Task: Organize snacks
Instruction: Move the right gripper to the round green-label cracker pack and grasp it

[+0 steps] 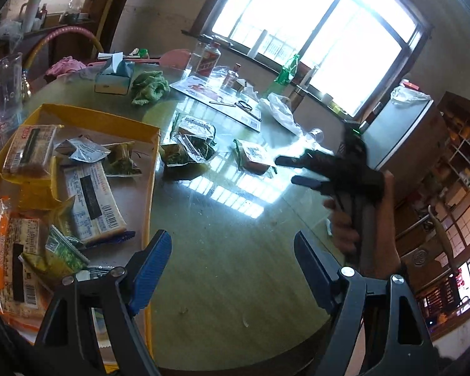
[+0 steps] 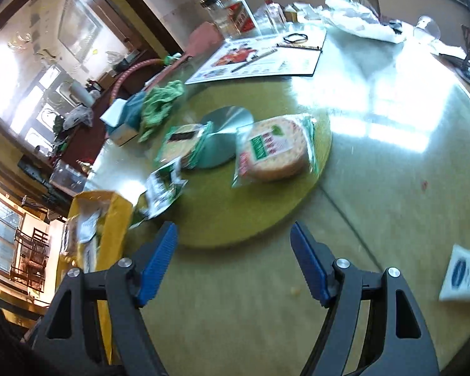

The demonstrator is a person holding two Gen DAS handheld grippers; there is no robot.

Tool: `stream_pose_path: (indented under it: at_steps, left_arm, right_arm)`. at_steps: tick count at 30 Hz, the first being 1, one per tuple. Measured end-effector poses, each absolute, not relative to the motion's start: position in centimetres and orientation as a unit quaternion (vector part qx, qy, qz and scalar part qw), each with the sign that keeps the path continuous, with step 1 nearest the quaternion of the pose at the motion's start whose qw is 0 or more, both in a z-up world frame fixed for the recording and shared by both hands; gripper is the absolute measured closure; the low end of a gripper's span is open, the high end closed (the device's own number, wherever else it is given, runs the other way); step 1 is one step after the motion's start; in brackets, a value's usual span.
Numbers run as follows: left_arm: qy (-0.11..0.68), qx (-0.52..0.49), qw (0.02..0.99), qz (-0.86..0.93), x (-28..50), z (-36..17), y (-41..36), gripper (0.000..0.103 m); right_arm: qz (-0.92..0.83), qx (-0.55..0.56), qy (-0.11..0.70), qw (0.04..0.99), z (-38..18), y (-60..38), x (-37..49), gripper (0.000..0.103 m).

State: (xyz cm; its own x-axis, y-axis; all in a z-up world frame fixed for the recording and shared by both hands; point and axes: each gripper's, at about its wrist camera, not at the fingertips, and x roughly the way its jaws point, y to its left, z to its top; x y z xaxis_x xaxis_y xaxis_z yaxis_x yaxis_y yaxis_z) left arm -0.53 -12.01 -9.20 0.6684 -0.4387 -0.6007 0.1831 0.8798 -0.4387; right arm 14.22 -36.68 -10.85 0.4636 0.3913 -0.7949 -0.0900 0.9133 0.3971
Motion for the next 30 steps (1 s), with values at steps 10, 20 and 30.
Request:
stream_pose_path:
  at_steps: [10,20,30]
  left_arm:
    - [0.367,-0.19,0.896,-0.162,-0.1,-9.2,-10.4,0.022]
    - [0.37,-0.183,0.894,-0.173,-0.1,-9.5,-11.1,0.022]
    - [0.37,-0.172,0.898,-0.163,-0.9,-9.0,-12.0,0.022]
  right_arm:
    - [0.094,0.096,0.519,0.844,-12.7,-35.7,26.3,0.021]
    - [0.157,0.01,0.558,0.815,-14.6,-33.9,24.8,0.021]
    - [0.163,-0.021,0.541,0.824,-15.1,-31.9,20.2,0.021]
